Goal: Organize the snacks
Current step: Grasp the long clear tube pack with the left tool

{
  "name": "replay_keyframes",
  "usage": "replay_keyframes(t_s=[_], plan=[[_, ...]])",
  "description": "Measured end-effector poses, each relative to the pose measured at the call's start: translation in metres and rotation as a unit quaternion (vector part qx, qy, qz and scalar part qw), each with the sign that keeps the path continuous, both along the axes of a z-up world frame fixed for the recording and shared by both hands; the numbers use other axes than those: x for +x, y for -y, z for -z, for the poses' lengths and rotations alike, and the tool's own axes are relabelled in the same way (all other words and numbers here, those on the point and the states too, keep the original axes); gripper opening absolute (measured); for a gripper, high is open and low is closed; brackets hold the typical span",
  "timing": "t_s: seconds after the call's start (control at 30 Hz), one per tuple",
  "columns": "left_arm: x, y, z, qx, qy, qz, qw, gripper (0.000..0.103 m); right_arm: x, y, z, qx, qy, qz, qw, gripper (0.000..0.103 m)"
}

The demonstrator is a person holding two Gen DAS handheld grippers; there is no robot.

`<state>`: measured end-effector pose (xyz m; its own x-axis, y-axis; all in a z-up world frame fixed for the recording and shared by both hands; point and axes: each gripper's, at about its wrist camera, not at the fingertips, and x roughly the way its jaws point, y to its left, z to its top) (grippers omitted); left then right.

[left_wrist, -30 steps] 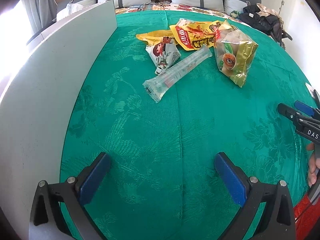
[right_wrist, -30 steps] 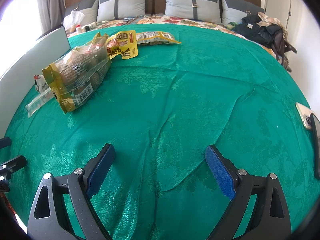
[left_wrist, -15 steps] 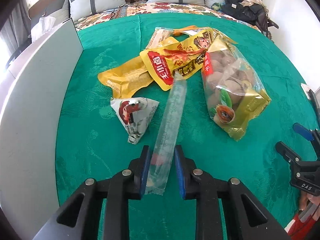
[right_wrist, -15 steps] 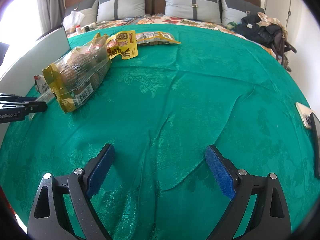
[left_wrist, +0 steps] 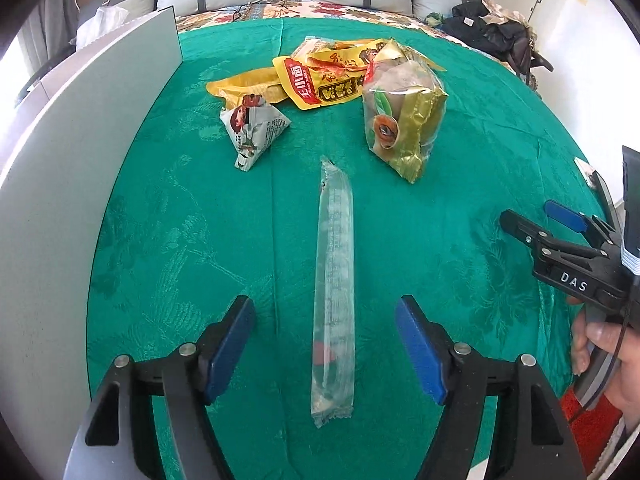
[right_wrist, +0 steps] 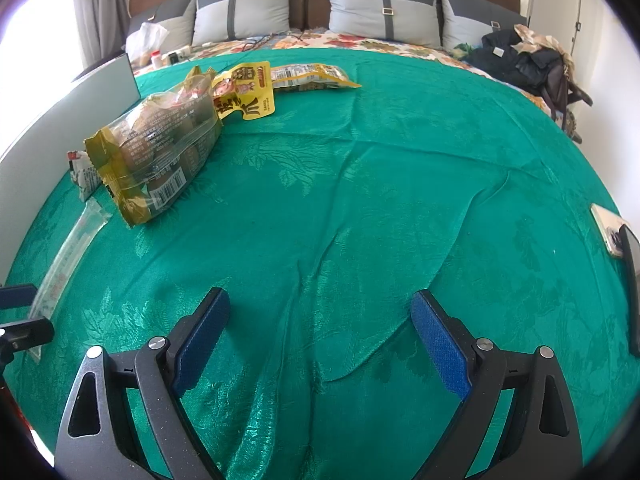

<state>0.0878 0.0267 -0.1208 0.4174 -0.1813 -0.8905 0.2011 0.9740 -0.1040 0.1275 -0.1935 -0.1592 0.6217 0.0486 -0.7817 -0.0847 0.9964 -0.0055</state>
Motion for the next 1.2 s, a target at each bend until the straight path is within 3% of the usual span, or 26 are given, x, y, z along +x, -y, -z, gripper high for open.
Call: replay_keyframes(t_s=[0.1, 0.13, 0.23, 0.53, 1.2], plan=[[0.009, 0.006, 0.006, 0.033, 0.017, -0.003, 0.9993, 0.076, 0.000, 0.000, 0.000, 0.000, 0.000, 0.000, 1.000, 0.094], [0.010, 0.008, 0.007, 0.046, 0.024, -0.002, 0.9986, 0.083, 0.000, 0.000, 0.000, 0.000, 0.000, 0.000, 1.000, 0.094], [0.016, -0.003, 0.014, 0.039, 0.028, -0.025, 0.9985, 0.103, 0.000, 0.000, 0.000, 0.000, 0.000, 0.000, 1.000, 0.094], [0.010, -0.016, 0.018, 0.036, 0.069, -0.025, 0.9967, 0.103, 0.000, 0.000, 0.000, 0.000, 0.000, 0.001, 1.000, 0.094], [0.006, -0.014, 0.018, 0.035, 0.076, -0.026, 0.9962, 0.103, 0.000, 0.001, 0.000, 0.000, 0.000, 0.001, 1.000, 0.094]])
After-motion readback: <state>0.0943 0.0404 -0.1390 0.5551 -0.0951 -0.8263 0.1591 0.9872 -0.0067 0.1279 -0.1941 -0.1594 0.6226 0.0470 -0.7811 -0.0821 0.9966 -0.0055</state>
